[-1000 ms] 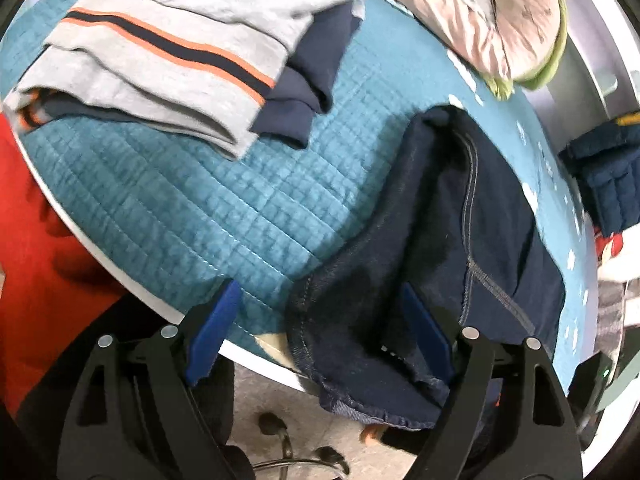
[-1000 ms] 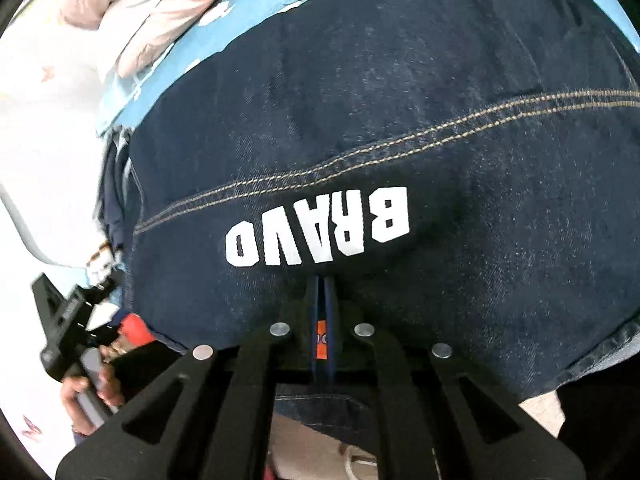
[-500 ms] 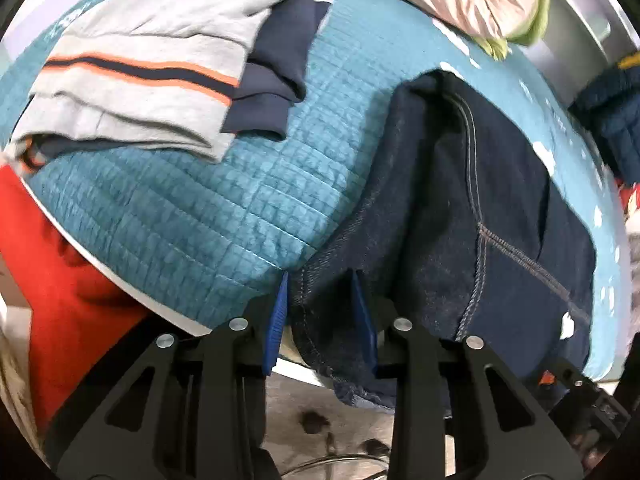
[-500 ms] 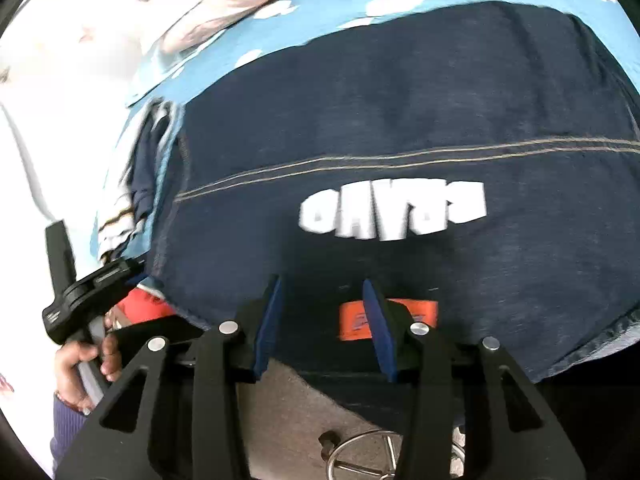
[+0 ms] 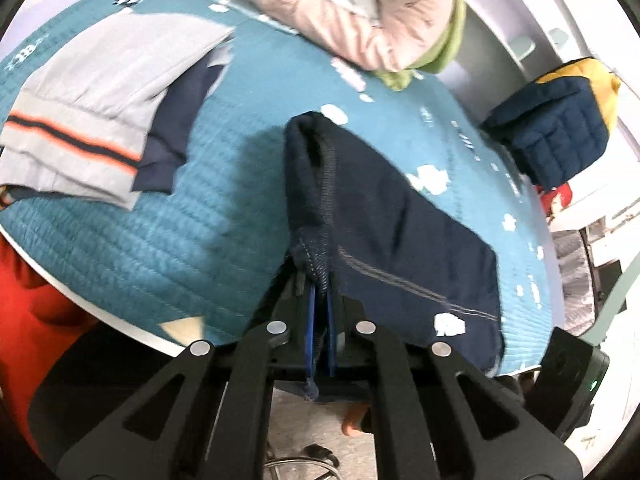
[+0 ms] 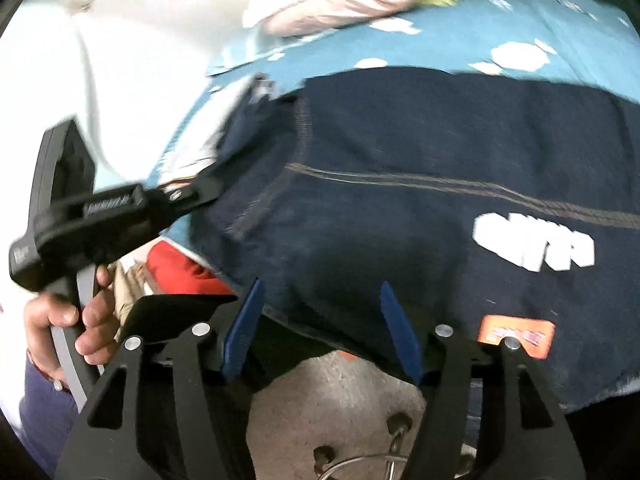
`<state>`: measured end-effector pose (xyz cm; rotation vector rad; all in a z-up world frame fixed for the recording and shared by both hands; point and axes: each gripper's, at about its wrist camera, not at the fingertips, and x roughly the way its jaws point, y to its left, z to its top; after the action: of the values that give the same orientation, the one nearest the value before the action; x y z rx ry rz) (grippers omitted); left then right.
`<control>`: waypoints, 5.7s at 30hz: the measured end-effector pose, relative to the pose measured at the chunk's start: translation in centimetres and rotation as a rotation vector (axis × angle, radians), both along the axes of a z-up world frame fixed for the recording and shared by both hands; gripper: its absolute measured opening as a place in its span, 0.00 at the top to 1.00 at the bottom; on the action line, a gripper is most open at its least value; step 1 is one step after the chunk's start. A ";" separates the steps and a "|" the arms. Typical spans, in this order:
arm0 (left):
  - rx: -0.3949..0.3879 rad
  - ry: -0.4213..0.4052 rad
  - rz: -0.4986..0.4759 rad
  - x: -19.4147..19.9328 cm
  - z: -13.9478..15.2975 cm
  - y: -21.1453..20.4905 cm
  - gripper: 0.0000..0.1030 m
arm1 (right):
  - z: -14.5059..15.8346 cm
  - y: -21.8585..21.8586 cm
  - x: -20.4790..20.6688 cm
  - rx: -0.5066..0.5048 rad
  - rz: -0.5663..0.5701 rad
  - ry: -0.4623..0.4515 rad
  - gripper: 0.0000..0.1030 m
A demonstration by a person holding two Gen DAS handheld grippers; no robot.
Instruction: Fold large clothes
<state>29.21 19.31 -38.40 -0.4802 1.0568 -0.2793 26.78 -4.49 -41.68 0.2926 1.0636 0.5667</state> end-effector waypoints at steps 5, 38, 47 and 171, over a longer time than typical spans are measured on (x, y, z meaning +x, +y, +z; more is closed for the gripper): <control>-0.020 -0.028 -0.041 0.0 1.8 -1.8 0.96 | 1.1 2.4 -0.6 0.011 0.051 -0.081 0.32; -0.219 -0.180 -0.131 -0.6 9.4 -6.6 0.31 | 2.1 -4.5 2.9 0.177 -0.274 -0.056 0.88; 0.014 -0.098 -0.159 0.8 5.1 -13.4 0.30 | 6.3 -17.4 -0.7 0.264 -0.464 -0.119 0.88; 0.205 -0.362 -0.336 -0.4 11.8 -15.3 0.65 | 17.0 -11.1 3.8 0.016 -0.256 -0.313 0.84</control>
<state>28.83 4.01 -26.60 -0.0588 0.7957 -0.5279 30.62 -15.63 -24.70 0.3358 0.7060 0.3750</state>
